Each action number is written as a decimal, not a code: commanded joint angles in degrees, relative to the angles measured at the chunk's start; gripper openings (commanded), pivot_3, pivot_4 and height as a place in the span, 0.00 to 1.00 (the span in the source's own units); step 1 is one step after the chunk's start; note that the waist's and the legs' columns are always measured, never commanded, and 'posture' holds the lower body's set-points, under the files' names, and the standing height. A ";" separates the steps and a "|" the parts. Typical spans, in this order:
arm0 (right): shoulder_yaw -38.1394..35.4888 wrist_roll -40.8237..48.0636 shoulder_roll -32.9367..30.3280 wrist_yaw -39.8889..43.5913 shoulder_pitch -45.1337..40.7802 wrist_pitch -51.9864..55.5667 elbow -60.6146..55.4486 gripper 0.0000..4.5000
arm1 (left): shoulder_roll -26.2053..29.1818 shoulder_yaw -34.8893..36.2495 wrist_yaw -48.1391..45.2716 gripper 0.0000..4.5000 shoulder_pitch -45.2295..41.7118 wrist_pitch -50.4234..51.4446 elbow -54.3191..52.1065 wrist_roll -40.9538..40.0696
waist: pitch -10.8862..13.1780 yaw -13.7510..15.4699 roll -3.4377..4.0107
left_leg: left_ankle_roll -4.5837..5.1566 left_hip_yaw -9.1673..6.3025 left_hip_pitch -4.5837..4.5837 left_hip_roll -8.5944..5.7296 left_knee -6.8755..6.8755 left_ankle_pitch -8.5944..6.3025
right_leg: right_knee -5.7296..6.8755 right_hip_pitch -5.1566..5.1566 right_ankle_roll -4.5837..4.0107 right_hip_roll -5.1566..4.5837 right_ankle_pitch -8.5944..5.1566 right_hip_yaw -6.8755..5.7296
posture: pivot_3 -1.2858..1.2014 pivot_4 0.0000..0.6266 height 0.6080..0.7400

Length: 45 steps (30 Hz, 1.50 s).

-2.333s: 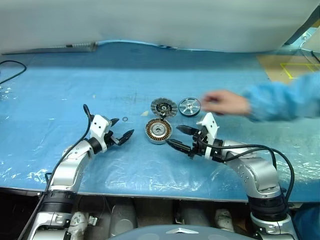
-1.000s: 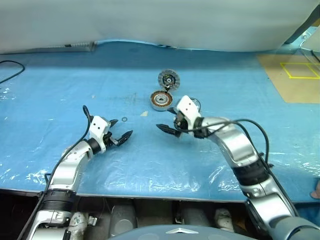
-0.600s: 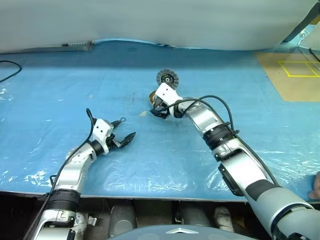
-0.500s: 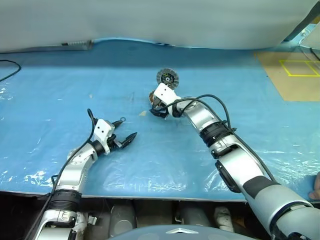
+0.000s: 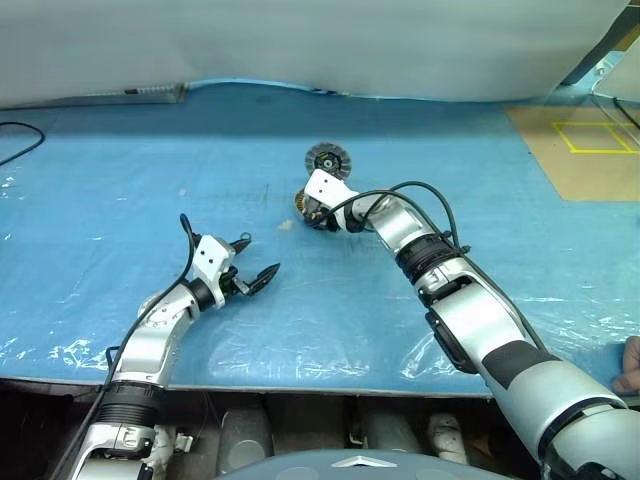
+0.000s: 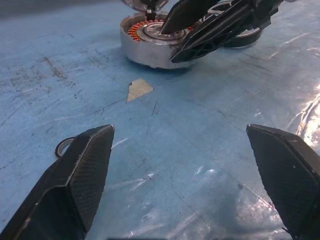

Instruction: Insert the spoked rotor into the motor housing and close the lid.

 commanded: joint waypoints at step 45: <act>-20.77 28.56 -7.38 4.85 45.31 16.22 -65.42 0.85 | 1.96 4.42 2.56 1.00 -7.07 -5.78 15.44 1.73 | -0.01 1.32 -0.01 | -0.03 -0.02 0.18 -0.15 -0.21 0.00 | -0.26 0.10 0.10 0.00 0.02 0.13 | 0.52 0.24 1.00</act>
